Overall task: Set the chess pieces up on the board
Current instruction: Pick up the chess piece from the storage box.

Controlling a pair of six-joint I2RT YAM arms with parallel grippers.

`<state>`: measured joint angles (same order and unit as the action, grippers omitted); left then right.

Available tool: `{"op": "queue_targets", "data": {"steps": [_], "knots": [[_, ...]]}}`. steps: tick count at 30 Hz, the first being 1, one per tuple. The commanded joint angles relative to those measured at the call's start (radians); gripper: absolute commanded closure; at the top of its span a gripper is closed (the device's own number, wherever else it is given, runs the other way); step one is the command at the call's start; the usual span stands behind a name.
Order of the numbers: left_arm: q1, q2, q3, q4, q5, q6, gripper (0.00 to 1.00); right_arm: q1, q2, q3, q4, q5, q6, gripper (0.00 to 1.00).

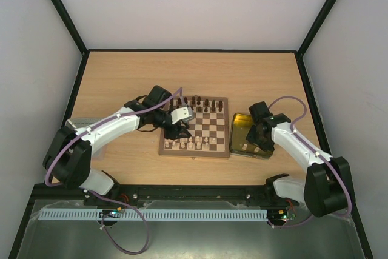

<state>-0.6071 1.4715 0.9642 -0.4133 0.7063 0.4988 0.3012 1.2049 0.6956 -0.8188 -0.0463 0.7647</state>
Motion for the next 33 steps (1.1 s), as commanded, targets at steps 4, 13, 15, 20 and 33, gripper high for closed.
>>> {"op": "queue_targets", "data": {"steps": [4, 13, 15, 20, 33], "knots": [[-0.009, -0.008, 0.033, -0.021, 0.025, 0.022, 0.57, -0.040, -0.020, -0.005, 0.019, 0.019, 0.000, 0.63], [-0.015, -0.006, 0.037, -0.027, 0.025, 0.022, 0.57, -0.046, 0.012, -0.036, 0.098, -0.023, 0.028, 0.64], [-0.016, -0.005, 0.038, -0.027, 0.025, 0.022, 0.57, -0.046, 0.022, -0.035, 0.105, -0.024, 0.028, 0.64], [-0.016, -0.005, 0.038, -0.027, 0.024, 0.023, 0.57, -0.045, 0.030, -0.037, 0.118, -0.017, 0.028, 0.65], [-0.019, 0.006, 0.042, -0.030, 0.018, 0.023, 0.56, -0.047, 0.032, -0.070, 0.133, -0.004, 0.036, 0.65]]}}
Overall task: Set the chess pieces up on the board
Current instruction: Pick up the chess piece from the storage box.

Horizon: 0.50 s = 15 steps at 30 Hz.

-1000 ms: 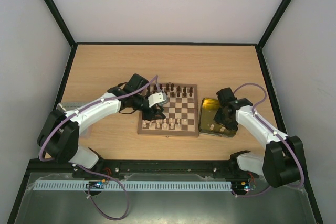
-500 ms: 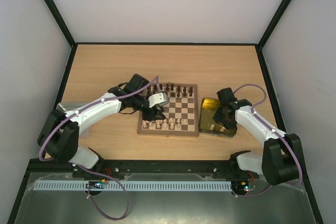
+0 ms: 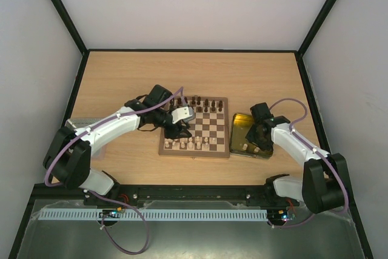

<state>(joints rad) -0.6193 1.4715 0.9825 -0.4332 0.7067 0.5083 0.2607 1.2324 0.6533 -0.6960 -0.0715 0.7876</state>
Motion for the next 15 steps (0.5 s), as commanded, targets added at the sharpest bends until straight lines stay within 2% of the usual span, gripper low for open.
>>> {"op": "queue_targets", "data": {"steps": [1, 10, 15], "knots": [[-0.007, 0.006, 0.024, -0.010, 0.017, 0.012, 0.56, -0.006, 0.004, -0.029, 0.010, 0.025, 0.015, 0.66], [-0.007, -0.006, 0.017, -0.009, 0.015, 0.012, 0.56, -0.008, -0.008, -0.042, 0.019, 0.038, 0.031, 0.71], [-0.008, -0.010, 0.019, -0.012, 0.017, 0.010, 0.56, -0.008, -0.007, -0.036, 0.015, 0.057, 0.038, 0.69]]}}
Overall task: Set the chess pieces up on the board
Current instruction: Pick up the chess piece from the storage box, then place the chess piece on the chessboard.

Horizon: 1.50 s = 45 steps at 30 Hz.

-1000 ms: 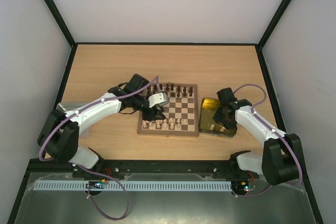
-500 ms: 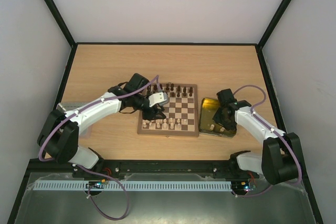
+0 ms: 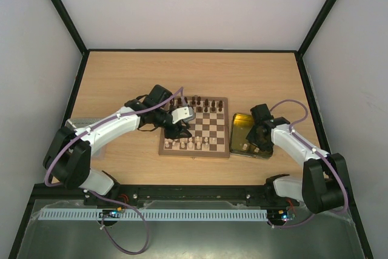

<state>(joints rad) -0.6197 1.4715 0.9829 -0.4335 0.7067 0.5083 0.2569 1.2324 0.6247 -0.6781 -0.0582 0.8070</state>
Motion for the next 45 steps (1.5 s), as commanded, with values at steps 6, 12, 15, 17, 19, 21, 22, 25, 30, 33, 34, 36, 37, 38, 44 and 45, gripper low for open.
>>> {"op": "queue_targets", "data": {"steps": [6, 12, 15, 17, 19, 21, 22, 25, 30, 33, 34, 36, 37, 38, 44, 45], "knots": [[-0.006, -0.021, 0.012, -0.007, 0.016, 0.009, 0.56, -0.005, -0.016, -0.009, -0.003, 0.064, 0.026, 0.80], [-0.007, -0.029, 0.010, -0.007, 0.014, 0.007, 0.55, -0.006, -0.033, 0.006, -0.022, 0.076, 0.031, 0.98], [-0.006, -0.031, 0.009, -0.006, 0.014, 0.007, 0.55, -0.006, -0.044, 0.032, -0.051, 0.072, 0.015, 0.98], [-0.006, -0.033, 0.009, -0.005, 0.012, 0.007, 0.55, -0.004, -0.061, 0.071, -0.078, 0.092, -0.008, 0.98], [-0.006, -0.033, 0.009, -0.003, 0.009, 0.005, 0.54, -0.004, -0.082, 0.124, -0.110, 0.114, -0.032, 0.98], [-0.005, -0.036, 0.009, 0.000, 0.005, 0.007, 0.54, -0.003, -0.093, 0.168, -0.141, 0.112, -0.047, 0.98], [-0.005, -0.037, 0.008, 0.002, 0.001, 0.006, 0.54, 0.001, -0.095, 0.195, -0.154, 0.106, -0.055, 0.98], [-0.001, -0.045, 0.003, 0.008, -0.001, 0.004, 0.54, 0.053, -0.105, 0.256, -0.177, 0.129, -0.070, 0.98], [0.020, -0.051, -0.012, 0.014, 0.008, 0.004, 0.54, 0.177, -0.071, 0.320, -0.192, 0.130, -0.060, 0.98], [0.037, -0.044, -0.013, 0.008, 0.024, 0.007, 0.54, 0.274, -0.023, 0.343, -0.186, 0.120, -0.046, 0.98], [0.041, -0.040, -0.012, 0.007, 0.026, 0.009, 0.54, 0.308, 0.000, 0.354, -0.190, 0.125, -0.041, 0.98], [0.051, -0.037, -0.011, 0.004, 0.029, 0.011, 0.54, 0.365, 0.039, 0.369, -0.190, 0.130, -0.040, 0.98], [0.056, -0.037, -0.012, 0.003, 0.032, 0.013, 0.53, 0.388, 0.058, 0.374, -0.189, 0.130, -0.040, 0.98], [0.062, -0.038, -0.012, 0.002, 0.035, 0.013, 0.53, 0.404, 0.074, 0.377, -0.188, 0.125, -0.040, 0.98], [0.086, -0.043, -0.011, -0.002, 0.043, 0.014, 0.52, 0.460, 0.132, 0.360, -0.140, 0.049, -0.046, 0.98], [0.088, -0.042, -0.010, -0.004, 0.044, 0.015, 0.52, 0.470, 0.140, 0.354, -0.131, 0.039, -0.045, 0.98]]}}
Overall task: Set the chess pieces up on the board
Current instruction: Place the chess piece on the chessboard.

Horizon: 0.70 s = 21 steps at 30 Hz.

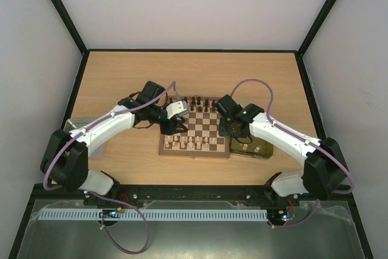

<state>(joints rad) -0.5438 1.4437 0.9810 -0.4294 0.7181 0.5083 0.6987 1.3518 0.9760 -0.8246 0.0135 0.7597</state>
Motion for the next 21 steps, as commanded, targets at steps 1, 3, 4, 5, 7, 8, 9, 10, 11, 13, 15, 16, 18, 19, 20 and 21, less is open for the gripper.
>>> {"op": "queue_targets", "data": {"steps": [1, 3, 4, 5, 7, 8, 9, 10, 11, 13, 15, 16, 18, 19, 20, 21], "knots": [[0.014, -0.013, -0.007, -0.009, 0.033, 0.017, 0.52, 0.035, 0.026, -0.002, 0.024, -0.046, 0.004, 0.98], [0.016, -0.012, -0.007, -0.011, 0.035, 0.019, 0.52, 0.048, 0.038, -0.018, 0.042, -0.065, 0.006, 0.98], [0.016, -0.012, -0.006, -0.013, 0.035, 0.020, 0.52, 0.051, 0.042, -0.025, 0.048, -0.076, 0.007, 0.98], [0.017, -0.010, -0.005, -0.016, 0.037, 0.022, 0.52, 0.054, 0.045, -0.032, 0.060, -0.087, 0.008, 0.98], [0.016, -0.007, -0.002, -0.020, 0.039, 0.025, 0.53, 0.058, 0.050, -0.047, 0.077, -0.102, 0.011, 0.98], [0.017, -0.005, -0.002, -0.020, 0.039, 0.026, 0.53, 0.059, 0.053, -0.054, 0.081, -0.106, 0.012, 0.98], [0.017, -0.005, -0.002, -0.020, 0.040, 0.026, 0.53, 0.061, 0.058, -0.060, 0.084, -0.111, 0.013, 0.98], [0.017, -0.003, -0.001, -0.020, 0.039, 0.026, 0.53, 0.062, 0.062, -0.066, 0.085, -0.113, 0.013, 0.98], [0.017, -0.003, 0.000, -0.020, 0.040, 0.026, 0.53, 0.063, 0.066, -0.073, 0.087, -0.112, 0.015, 0.98], [0.017, -0.003, 0.000, -0.022, 0.040, 0.027, 0.53, 0.064, 0.071, -0.084, 0.092, -0.108, 0.015, 0.98], [0.017, -0.005, -0.002, -0.022, 0.039, 0.027, 0.53, 0.064, 0.076, -0.086, 0.094, -0.101, 0.015, 0.98], [0.016, -0.005, -0.001, -0.022, 0.038, 0.027, 0.53, 0.064, 0.079, -0.086, 0.094, -0.098, 0.014, 0.98], [0.017, -0.005, -0.001, -0.022, 0.039, 0.027, 0.53, 0.064, 0.083, -0.082, 0.097, -0.086, 0.016, 0.98], [0.017, -0.005, -0.002, -0.022, 0.038, 0.027, 0.53, 0.063, 0.084, -0.081, 0.100, -0.083, 0.016, 0.98], [0.017, -0.004, -0.001, -0.022, 0.038, 0.027, 0.53, 0.063, 0.087, -0.078, 0.099, -0.079, 0.014, 0.98], [0.016, -0.005, -0.001, -0.022, 0.036, 0.028, 0.53, 0.064, 0.091, -0.073, 0.094, -0.070, 0.013, 0.98]]}}
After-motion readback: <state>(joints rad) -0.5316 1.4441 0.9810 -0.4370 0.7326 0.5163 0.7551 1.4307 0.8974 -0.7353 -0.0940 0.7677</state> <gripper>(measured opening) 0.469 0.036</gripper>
